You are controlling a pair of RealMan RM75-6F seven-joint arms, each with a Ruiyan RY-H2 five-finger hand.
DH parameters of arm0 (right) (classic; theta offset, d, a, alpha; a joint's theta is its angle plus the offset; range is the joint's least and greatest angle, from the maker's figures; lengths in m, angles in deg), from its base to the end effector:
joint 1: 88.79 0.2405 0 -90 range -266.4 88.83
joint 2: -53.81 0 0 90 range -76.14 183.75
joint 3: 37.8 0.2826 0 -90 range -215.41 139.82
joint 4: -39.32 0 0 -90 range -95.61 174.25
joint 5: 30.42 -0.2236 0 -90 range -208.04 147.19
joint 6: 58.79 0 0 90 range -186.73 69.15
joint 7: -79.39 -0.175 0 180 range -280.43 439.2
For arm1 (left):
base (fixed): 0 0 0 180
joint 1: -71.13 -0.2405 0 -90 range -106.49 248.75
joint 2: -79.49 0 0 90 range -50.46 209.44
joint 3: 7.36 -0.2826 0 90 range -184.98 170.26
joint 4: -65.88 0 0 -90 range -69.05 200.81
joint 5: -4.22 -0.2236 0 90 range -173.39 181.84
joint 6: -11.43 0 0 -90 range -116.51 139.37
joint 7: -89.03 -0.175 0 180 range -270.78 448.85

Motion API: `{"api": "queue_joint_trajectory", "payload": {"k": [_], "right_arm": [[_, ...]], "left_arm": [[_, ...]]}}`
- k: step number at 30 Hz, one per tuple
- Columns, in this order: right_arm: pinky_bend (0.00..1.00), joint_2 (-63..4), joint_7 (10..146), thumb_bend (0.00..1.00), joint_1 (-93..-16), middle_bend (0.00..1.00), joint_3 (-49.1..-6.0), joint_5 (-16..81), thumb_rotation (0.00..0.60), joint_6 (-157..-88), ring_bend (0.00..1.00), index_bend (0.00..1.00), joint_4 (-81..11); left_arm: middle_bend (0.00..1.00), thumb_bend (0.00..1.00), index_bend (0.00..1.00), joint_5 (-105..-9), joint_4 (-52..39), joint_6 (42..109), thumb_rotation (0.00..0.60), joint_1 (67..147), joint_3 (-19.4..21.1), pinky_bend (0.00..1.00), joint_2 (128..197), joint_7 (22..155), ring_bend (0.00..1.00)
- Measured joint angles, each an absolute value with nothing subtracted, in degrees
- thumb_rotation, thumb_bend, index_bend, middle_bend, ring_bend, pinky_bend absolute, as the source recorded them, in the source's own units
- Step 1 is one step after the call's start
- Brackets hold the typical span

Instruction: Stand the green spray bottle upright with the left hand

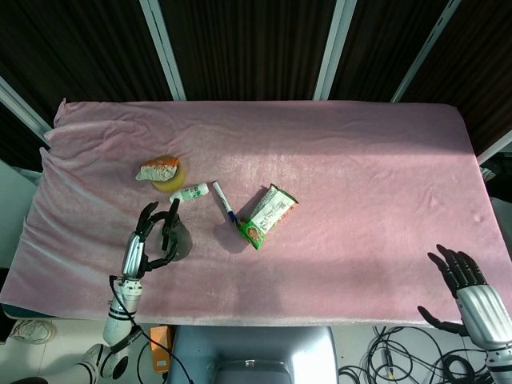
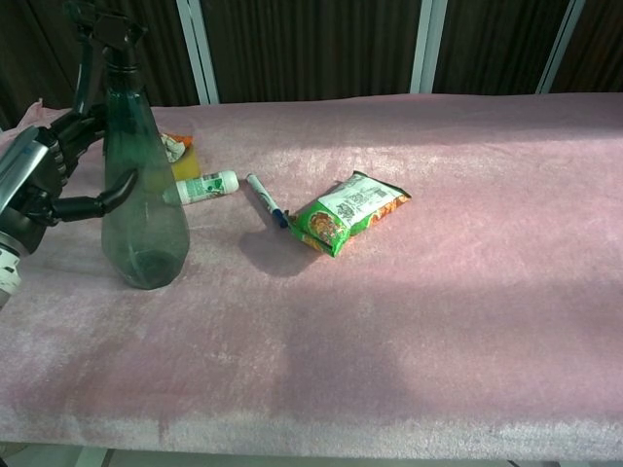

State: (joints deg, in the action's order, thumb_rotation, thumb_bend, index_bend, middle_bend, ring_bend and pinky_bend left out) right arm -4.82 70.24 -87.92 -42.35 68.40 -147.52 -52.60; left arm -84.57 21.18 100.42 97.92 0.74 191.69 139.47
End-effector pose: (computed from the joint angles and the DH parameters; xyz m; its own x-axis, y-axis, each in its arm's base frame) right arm -0.3342 -0.1595 0.1652 0.3497 -0.1184 0.9293 -0.9319 -0.1464 0.3320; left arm -0.2368 0.3383 -0.0491 -0.4720 0.0755 0.8784 0.7979 -0.3871 0.4620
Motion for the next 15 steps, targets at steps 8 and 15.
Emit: {"api": "queue_joint_trajectory", "payload": {"k": [8, 15], "right_arm": [[0.02, -4.89, 70.33, 0.37, -87.89, 0.0, -42.29, 68.26, 0.6, -147.46, 0.0, 0.0, -52.59], [0.02, -4.83, 70.18, 0.37, -87.97, 0.0, -42.33, 68.37, 0.6, -147.69, 0.0, 0.0, -52.57]], "left_arm": [[0.18, 0.32, 0.19, -84.31, 19.66, 100.28, 0.6, 97.98, 1.05, 0.0, 190.57, 140.23, 0.0], [0.11, 0.32, 0.14, -84.37, 18.71, 100.75, 0.6, 97.86, 1.17, 0.0, 189.78, 140.69, 0.0]]}}
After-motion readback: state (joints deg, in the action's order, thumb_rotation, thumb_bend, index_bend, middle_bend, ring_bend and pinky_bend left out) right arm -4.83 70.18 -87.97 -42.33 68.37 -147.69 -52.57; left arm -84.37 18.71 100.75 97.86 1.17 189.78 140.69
